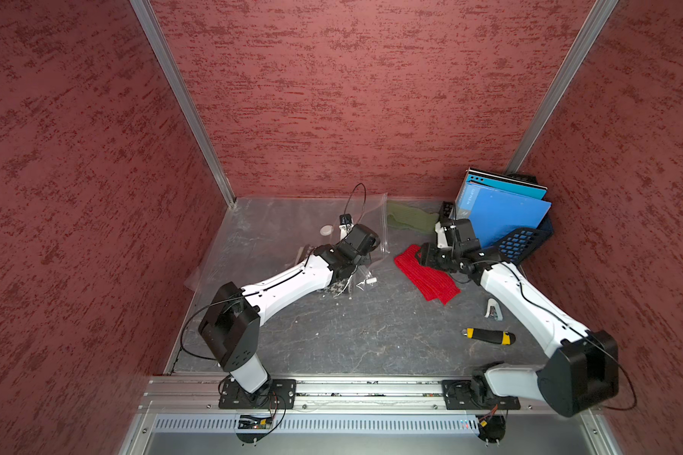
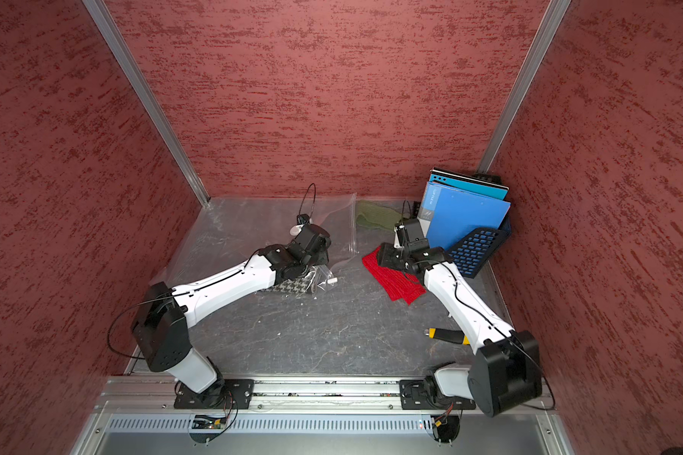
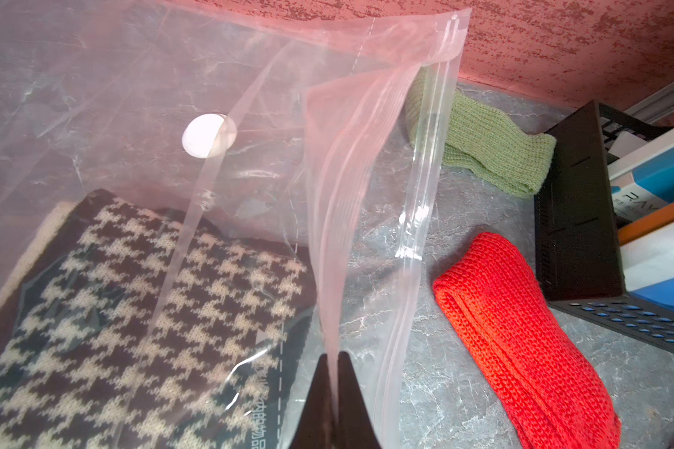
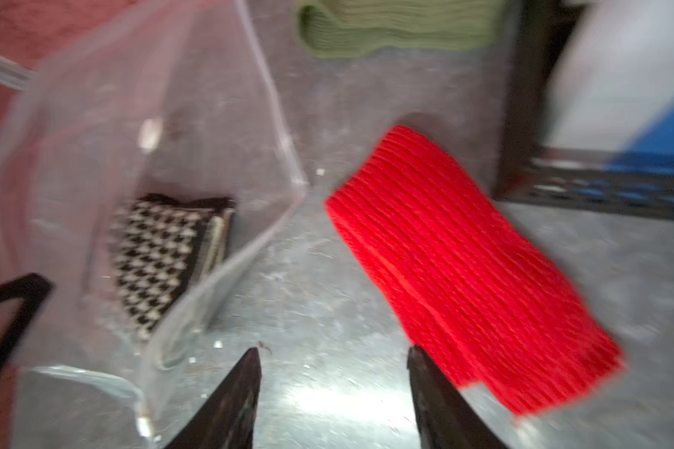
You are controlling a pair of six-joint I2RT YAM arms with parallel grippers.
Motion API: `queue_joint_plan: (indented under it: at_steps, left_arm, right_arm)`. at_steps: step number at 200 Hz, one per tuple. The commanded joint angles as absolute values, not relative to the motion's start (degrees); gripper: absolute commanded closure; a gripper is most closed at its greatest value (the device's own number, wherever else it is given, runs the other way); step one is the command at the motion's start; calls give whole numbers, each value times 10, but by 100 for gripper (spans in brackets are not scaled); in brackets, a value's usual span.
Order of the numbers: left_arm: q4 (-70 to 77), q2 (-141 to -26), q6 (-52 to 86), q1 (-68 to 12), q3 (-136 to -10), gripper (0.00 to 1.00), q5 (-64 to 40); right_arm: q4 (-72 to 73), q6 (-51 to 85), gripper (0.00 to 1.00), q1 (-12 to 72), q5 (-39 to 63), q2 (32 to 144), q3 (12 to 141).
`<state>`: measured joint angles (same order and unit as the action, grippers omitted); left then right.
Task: Take the scarf out of the vacuum bag
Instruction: Take out the scarf from the vacuum bag.
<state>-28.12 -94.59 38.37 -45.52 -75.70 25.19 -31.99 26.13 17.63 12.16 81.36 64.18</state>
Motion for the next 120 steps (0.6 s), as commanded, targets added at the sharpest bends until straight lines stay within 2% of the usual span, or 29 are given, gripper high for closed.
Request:
queue_joint_plan:
  at_steps: [1,29,48,120]
  left_arm:
    - [-261,-949,398,-476,-760,100,259]
    - [-266,-961,412,-496,-767,100,268]
    - [-271,-972,413,-498,-773,100,265]
    - [-262,-983,408,-495,-774,100,258]
  right_arm:
    - [-202,270,40,182,293,955,685]
    - [-214,261,41,187,351,1110,810]
    - [-227,254,42,187,380,1175,869]
    - [-268,259,40,198,442,1260,914]
